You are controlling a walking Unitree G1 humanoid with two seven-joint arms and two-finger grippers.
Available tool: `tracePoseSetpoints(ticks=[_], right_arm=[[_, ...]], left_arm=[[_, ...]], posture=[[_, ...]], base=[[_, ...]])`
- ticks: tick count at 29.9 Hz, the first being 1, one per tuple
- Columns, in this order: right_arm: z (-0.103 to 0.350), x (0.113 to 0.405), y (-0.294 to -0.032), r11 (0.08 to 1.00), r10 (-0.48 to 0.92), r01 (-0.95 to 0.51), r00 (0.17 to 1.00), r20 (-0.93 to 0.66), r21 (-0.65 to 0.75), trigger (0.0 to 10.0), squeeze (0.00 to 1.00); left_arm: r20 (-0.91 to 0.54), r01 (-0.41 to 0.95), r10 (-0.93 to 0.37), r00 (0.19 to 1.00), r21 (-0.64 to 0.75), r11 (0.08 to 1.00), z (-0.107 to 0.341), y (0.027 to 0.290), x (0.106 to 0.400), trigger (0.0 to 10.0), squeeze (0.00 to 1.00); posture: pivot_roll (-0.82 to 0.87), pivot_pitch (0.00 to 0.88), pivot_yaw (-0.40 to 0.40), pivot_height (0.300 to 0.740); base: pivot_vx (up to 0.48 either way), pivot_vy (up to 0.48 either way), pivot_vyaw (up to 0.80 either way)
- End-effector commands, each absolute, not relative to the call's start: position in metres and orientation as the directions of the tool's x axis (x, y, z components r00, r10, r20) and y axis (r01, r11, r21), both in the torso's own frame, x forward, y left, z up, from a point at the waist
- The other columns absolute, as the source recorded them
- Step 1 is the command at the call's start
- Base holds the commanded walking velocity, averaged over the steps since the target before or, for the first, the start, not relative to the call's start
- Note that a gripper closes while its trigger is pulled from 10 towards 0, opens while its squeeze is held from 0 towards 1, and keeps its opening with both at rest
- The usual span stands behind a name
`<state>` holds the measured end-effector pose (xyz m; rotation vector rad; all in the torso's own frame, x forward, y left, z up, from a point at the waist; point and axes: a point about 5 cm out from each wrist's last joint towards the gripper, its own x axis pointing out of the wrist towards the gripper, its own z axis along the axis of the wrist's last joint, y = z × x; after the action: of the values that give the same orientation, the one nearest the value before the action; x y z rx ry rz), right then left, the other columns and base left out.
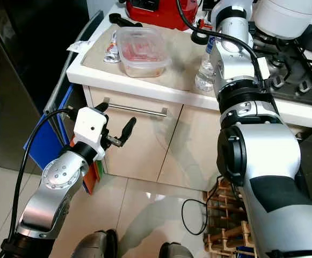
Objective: Restocking fridge
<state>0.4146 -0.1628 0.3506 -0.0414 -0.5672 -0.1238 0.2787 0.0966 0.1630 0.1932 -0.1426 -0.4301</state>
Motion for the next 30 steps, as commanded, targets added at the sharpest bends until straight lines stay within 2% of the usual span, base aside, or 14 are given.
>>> tracePoseSetpoints(ticks=[1,5,6,9,13,18,21,24,27,28,30], right_arm=[[0.369,0.405,-0.172,0.988,-0.126,0.157,0.763,0.634,0.007,10.0,1.00],[0.381,0.394,-0.183,0.980,-0.153,0.198,0.701,0.697,0.016,10.0,1.00],[0.385,0.387,-0.191,0.974,-0.173,0.225,0.667,0.725,0.026,10.0,0.00],[0.381,0.370,-0.207,0.961,-0.207,0.274,0.615,0.761,0.041,10.0,0.00],[0.360,0.357,-0.215,0.958,-0.218,0.283,0.633,0.743,0.040,10.0,0.00],[0.326,0.315,-0.204,0.973,-0.152,0.232,0.651,0.744,-0.005,10.0,0.00],[0.298,0.289,-0.203,0.957,-0.137,0.275,0.704,0.697,-0.088,10.0,0.00],[0.234,0.274,-0.223,0.921,-0.226,0.353,0.827,0.514,-0.163,10.0,0.00],[0.203,0.265,-0.228,0.919,-0.254,0.349,0.879,0.405,-0.182,10.0,0.00],[0.174,0.260,-0.225,0.941,-0.221,0.283,0.930,0.293,-0.186,10.0,0.00],[0.162,0.258,-0.221,0.956,-0.194,0.237,0.953,0.234,-0.174,10.0,0.00]], left_arm=[[0.100,0.400,-0.427,0.899,0.217,0.891,0.164,0.093,0.281,10.0,0.00],[0.105,0.396,-0.425,0.899,0.216,0.892,0.165,0.093,0.283,10.0,0.00],[0.108,0.395,-0.423,0.899,0.213,0.894,0.165,0.093,0.285,10.0,0.00],[0.111,0.399,-0.427,0.897,0.209,0.893,0.165,0.092,0.285,10.0,0.00],[0.111,0.410,-0.437,0.893,0.204,0.889,0.164,0.089,0.286,10.0,0.00],[0.105,0.409,-0.439,0.892,0.220,0.885,0.164,0.090,0.286,10.0,0.00],[0.098,0.397,-0.427,0.899,0.233,0.888,0.162,0.093,0.286,10.0,0.00],[0.086,0.373,-0.399,0.913,0.224,0.900,0.158,0.099,0.287,10.0,0.00],[0.076,0.354,-0.375,0.924,0.201,0.913,0.155,0.103,0.287,10.0,0.00],[0.055,0.331,-0.346,0.937,0.182,0.926,0.149,0.108,0.287,10.0,0.00],[0.046,0.318,-0.330,0.943,0.175,0.932,0.146,0.110,0.287,10.0,0.00]], posture=[[0.15,0.122,-0.084,0.740],[0.14,0.113,-0.084,0.740],[0.13,0.104,-0.079,0.740],[0.10,0.091,-0.071,0.740],[0.08,0.080,-0.061,0.740],[0.06,0.069,-0.059,0.740],[0.07,0.064,-0.061,0.740],[0.06,0.057,-0.053,0.740],[0.07,0.055,-0.049,0.740],[0.07,0.048,-0.042,0.740],[0.08,0.047,-0.041,0.740]], base=[[0.000,0.000,0.00],[0.000,0.000,0.00],[0.000,0.000,0.00],[0.000,0.000,0.00],[0.000,0.000,0.00],[0.000,0.000,0.00],[0.000,0.000,0.00],[0.000,0.000,0.00],[0.000,0.000,0.00],[0.000,0.000,0.00],[0.000,0.000,0.00]])
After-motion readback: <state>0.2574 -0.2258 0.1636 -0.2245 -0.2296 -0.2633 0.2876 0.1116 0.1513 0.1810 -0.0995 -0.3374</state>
